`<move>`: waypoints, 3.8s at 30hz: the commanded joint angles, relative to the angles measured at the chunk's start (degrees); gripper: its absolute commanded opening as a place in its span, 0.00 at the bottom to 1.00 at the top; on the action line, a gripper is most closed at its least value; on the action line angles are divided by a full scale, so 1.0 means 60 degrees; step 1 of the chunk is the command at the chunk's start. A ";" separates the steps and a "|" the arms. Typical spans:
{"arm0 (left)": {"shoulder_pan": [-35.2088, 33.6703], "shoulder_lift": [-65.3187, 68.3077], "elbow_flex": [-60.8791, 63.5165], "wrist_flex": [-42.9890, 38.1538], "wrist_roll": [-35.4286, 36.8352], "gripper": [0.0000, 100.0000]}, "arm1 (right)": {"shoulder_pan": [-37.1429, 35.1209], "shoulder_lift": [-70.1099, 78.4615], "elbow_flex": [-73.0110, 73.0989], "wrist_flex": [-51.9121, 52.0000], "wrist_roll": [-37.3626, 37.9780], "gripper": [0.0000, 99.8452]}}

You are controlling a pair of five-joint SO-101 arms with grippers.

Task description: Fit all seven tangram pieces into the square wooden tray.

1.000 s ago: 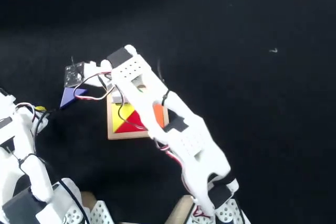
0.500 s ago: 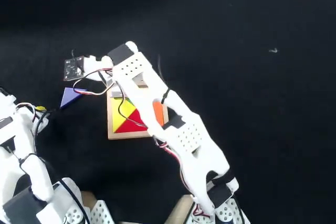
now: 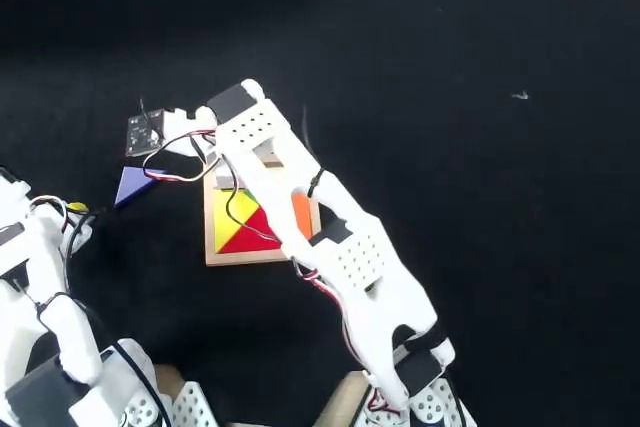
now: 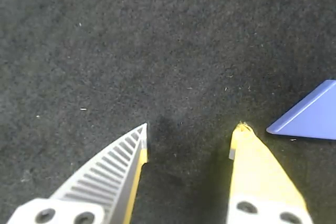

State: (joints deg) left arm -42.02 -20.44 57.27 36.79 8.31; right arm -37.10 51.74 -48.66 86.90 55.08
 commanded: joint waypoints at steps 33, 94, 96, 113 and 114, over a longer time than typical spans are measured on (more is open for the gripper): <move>0.0051 -0.0029 -0.0022 -0.0381 -0.0029 0.26 | 0.0484 0.1150 -0.4403 0.1099 -0.1407 0.01; 0.0066 -0.0044 0.0066 -0.0308 0.0498 0.26 | 0.3473 -1.4615 1.1026 -0.1392 -0.4176 0.01; 0.0066 -0.0044 0.0066 -0.0308 0.0498 0.26 | 0.3707 -1.5333 1.2535 -0.2256 -0.4147 0.01; 0.0725 -0.0029 0.0037 -0.0337 -0.0850 0.26 | 0.3766 -1.7692 1.9846 -0.8073 -0.5905 0.01; 0.0886 -0.0073 0.0022 -0.0308 -0.1114 0.26 | 0.3766 -1.7707 2.0154 -0.8484 -0.6066 0.01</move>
State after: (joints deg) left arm -40.88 -20.35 57.80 35.30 6.29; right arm -15.38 -52.79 69.23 43.21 22.20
